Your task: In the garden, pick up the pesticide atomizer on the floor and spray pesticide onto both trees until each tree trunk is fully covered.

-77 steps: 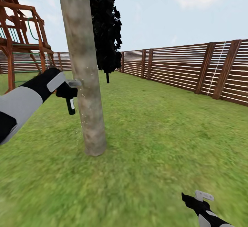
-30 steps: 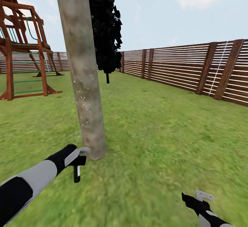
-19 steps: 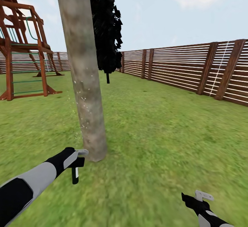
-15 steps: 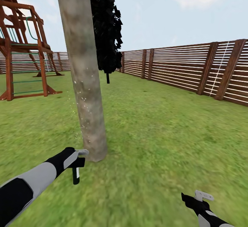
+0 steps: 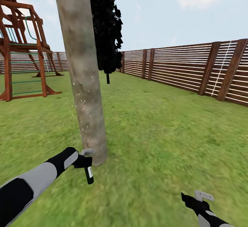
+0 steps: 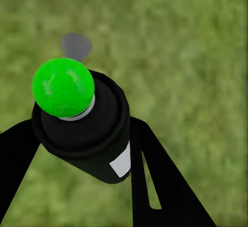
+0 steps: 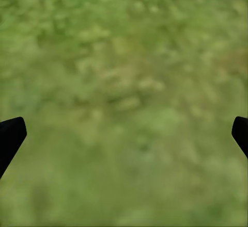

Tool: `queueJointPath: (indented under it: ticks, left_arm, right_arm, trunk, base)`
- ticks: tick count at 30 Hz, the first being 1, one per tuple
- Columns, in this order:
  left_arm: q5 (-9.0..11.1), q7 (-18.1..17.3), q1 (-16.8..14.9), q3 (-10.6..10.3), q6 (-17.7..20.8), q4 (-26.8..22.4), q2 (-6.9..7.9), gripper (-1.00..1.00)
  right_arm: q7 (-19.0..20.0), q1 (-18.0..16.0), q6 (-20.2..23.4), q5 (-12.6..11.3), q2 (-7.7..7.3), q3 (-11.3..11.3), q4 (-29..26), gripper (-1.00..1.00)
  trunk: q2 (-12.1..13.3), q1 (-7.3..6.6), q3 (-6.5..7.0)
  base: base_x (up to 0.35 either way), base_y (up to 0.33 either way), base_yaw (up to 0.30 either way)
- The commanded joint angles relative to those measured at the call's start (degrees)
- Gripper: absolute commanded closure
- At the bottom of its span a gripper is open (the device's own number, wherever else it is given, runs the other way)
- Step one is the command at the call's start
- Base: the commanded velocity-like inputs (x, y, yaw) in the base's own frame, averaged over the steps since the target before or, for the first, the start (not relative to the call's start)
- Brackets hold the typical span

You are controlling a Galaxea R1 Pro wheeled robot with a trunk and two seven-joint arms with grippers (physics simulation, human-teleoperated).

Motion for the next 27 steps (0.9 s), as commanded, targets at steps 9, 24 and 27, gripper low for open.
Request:
queueJointPath:
  ticks: [9,24,27]
  left_arm:
    - [-0.15,-0.31,-0.04,-4.89,0.2,0.0,-0.08,1.0]
    - [-0.14,-0.29,-0.04,-5.22,0.2,0.0,-0.13,1.0]
    - [-0.14,-0.24,-0.04,-5.21,0.2,0.0,-0.13,1.0]
  right_arm:
    - [0.16,-0.01,-0.21,-0.6,0.18,0.46,0.07,-1.0]
    - [0.19,-0.05,-0.19,-0.6,0.04,0.46,0.1,-1.0]
    - [0.19,-0.05,-0.19,-0.6,0.12,0.49,0.09,-1.0]
  trunk:
    - [-0.02,-0.01,-0.18]
    - [-0.02,-0.01,-0.3]
    - [-0.02,-0.01,-0.3]
  base:
    - [0.003,-0.015,0.043]
    - [0.0,-0.28,0.054]
    - [0.0,-0.049,0.255]
